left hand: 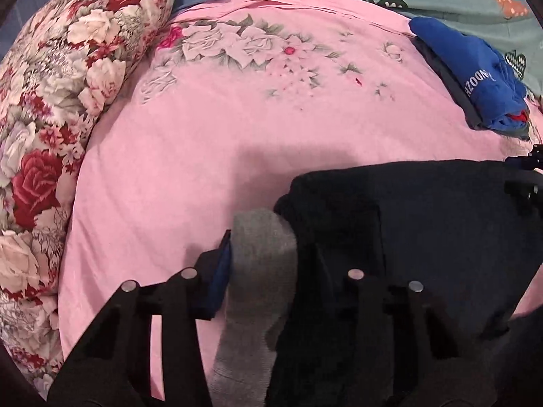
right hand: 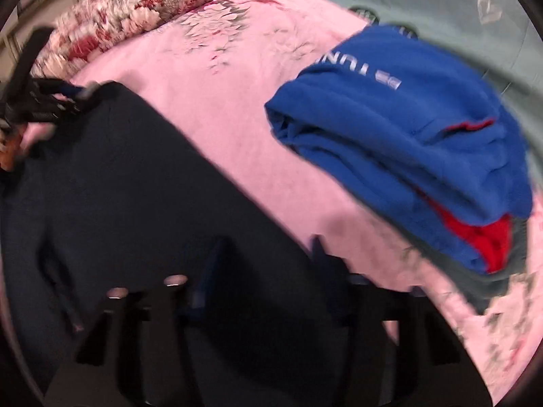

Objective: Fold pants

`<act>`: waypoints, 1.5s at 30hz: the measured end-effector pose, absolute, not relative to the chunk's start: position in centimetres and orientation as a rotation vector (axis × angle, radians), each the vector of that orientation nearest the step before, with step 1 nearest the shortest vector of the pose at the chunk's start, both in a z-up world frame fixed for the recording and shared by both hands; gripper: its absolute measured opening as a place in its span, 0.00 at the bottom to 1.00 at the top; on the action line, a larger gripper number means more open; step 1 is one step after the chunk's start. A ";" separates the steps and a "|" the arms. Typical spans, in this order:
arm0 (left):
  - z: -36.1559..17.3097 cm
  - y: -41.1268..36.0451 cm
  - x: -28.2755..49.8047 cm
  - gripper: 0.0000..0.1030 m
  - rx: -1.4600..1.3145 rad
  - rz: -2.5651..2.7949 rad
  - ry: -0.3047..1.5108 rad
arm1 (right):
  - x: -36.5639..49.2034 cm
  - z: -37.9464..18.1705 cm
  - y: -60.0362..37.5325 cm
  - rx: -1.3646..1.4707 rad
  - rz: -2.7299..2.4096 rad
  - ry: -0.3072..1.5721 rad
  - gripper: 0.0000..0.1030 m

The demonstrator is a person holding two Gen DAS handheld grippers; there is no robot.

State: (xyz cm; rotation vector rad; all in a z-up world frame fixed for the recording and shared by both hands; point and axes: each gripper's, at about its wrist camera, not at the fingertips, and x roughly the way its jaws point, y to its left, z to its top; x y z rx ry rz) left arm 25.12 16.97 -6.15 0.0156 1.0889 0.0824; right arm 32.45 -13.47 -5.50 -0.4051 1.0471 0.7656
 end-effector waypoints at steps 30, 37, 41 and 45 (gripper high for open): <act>-4.0 19.4 22.9 0.58 -0.095 0.036 1.028 | 19.5 1.1 -14.3 -0.457 0.824 0.880 0.03; -3.6 19.1 22.9 0.13 -0.160 -0.026 1.022 | 18.7 0.9 -15.0 -0.422 0.815 0.874 0.02; -0.7 18.9 20.6 0.12 -0.151 -0.052 0.951 | 16.7 3.0 -16.0 -0.396 0.828 0.812 0.02; 1.6 18.7 15.7 0.12 -0.131 -0.107 0.893 | 11.4 5.7 -17.7 -0.348 0.911 0.737 0.00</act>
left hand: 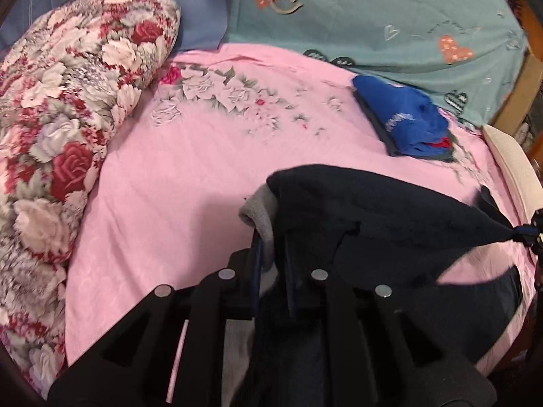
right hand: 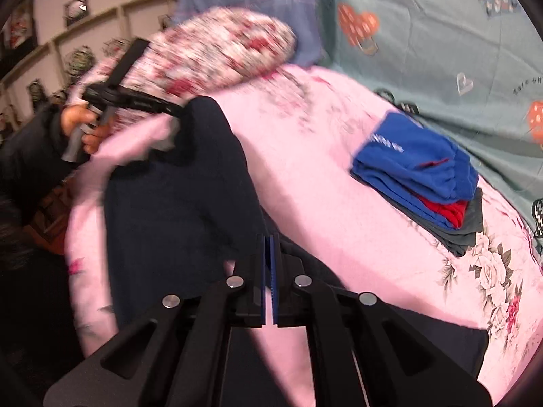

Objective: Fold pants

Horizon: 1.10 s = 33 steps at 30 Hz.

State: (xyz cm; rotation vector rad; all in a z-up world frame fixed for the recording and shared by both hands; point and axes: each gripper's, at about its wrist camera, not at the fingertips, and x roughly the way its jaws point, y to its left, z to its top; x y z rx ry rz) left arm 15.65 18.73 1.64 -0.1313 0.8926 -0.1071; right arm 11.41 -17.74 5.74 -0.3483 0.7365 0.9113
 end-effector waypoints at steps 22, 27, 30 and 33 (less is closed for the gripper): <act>-3.1 15.6 2.7 0.44 -0.292 -0.258 0.935 | 10.7 -3.6 -22.3 0.350 0.489 1.060 0.60; -4.9 14.3 5.3 0.44 -0.428 -0.240 0.979 | 12.3 -5.9 -21.6 0.427 0.351 1.131 0.60; -5.2 14.0 6.8 0.44 -0.493 -0.229 0.977 | 13.0 -6.1 -21.4 0.428 0.335 1.097 0.39; -5.7 14.5 7.9 0.43 -0.541 -0.204 0.982 | 13.2 -6.6 -22.0 0.471 0.369 1.102 0.08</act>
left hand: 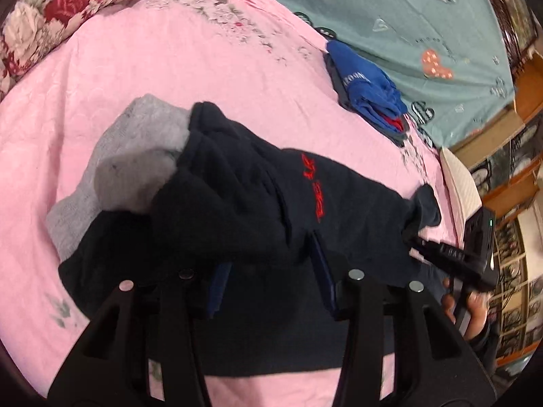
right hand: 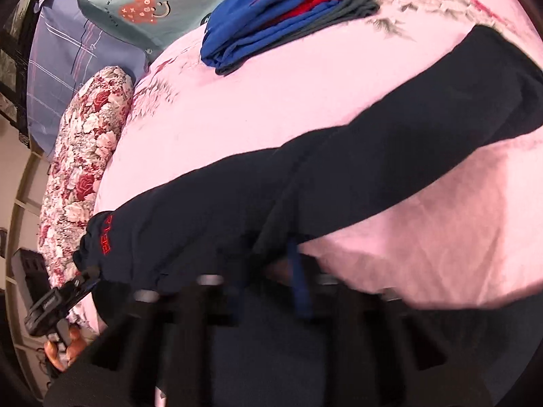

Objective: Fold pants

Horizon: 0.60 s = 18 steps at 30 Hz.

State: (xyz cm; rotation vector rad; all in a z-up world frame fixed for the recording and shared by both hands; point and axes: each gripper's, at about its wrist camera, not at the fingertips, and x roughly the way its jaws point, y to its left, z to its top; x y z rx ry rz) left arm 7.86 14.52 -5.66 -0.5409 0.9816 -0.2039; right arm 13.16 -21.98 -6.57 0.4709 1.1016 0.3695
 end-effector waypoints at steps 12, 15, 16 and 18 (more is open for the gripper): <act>-1.0 16.7 7.5 0.10 -0.562 -0.250 0.909 | 8.2 1.8 -22.9 0.441 0.562 0.850 0.04; -0.9 17.5 5.7 0.10 -0.542 -0.244 0.921 | 4.8 2.7 -21.3 0.350 0.642 0.861 0.04; -1.5 18.0 4.9 0.10 -0.544 -0.236 0.935 | 4.0 2.4 -20.8 0.328 0.659 0.879 0.04; -3.3 18.6 3.9 0.10 -0.554 -0.222 0.969 | 2.3 0.1 -19.6 0.285 0.678 0.945 0.04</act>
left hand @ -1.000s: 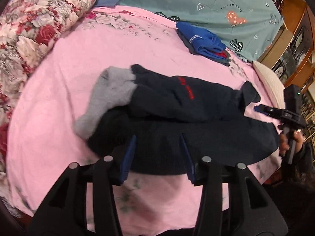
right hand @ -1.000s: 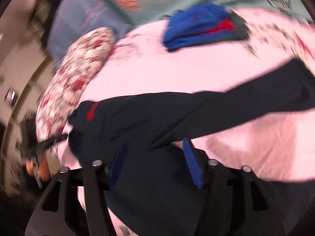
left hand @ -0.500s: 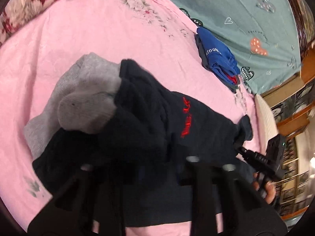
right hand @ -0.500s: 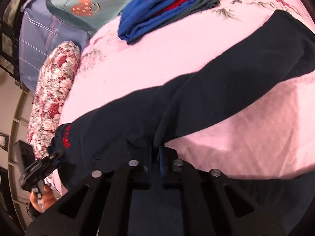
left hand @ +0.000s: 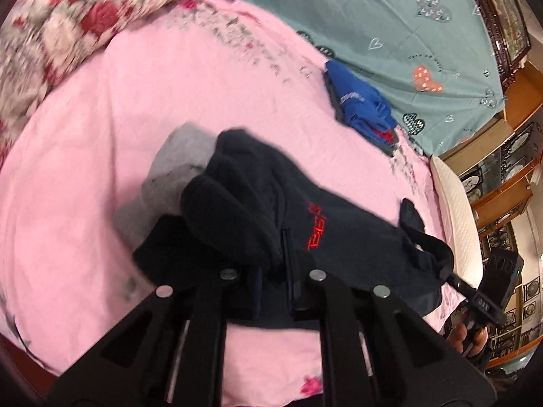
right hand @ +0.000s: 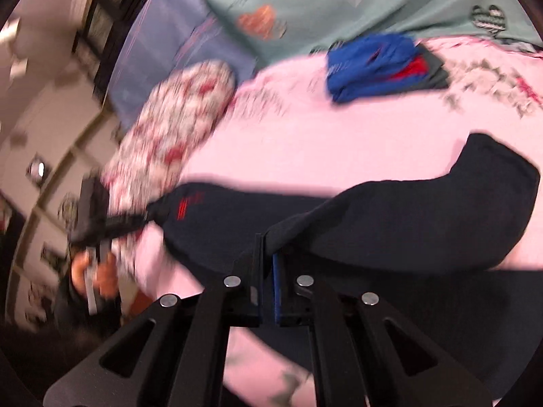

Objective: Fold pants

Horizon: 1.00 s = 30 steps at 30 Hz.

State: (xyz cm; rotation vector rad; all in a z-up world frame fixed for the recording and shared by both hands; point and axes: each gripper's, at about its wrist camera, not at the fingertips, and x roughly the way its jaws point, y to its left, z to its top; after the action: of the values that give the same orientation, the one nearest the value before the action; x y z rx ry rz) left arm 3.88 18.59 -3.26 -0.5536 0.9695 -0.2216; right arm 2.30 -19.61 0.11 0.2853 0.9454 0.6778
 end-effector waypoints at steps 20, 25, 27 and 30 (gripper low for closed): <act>-6.2 18.5 0.9 0.17 -0.456 -0.159 0.976 | 1.0 -5.4 -19.4 0.268 0.638 1.088 0.06; -2.8 17.5 -1.5 0.35 -0.344 -0.142 0.899 | 0.7 -5.2 -19.7 0.256 0.642 1.078 0.21; -0.8 16.8 -2.5 0.41 -0.324 -0.175 0.842 | 0.8 -5.4 -19.8 0.262 0.646 1.079 0.21; 0.7 14.5 -2.2 0.61 -0.280 -0.208 0.771 | 0.5 -5.2 -19.6 0.246 0.648 1.077 0.25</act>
State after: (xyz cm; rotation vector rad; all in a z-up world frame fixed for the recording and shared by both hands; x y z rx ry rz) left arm -2.15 14.47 0.70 -0.2802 0.7713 -0.2076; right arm 0.54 -19.61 -5.21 0.2463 1.0767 0.6477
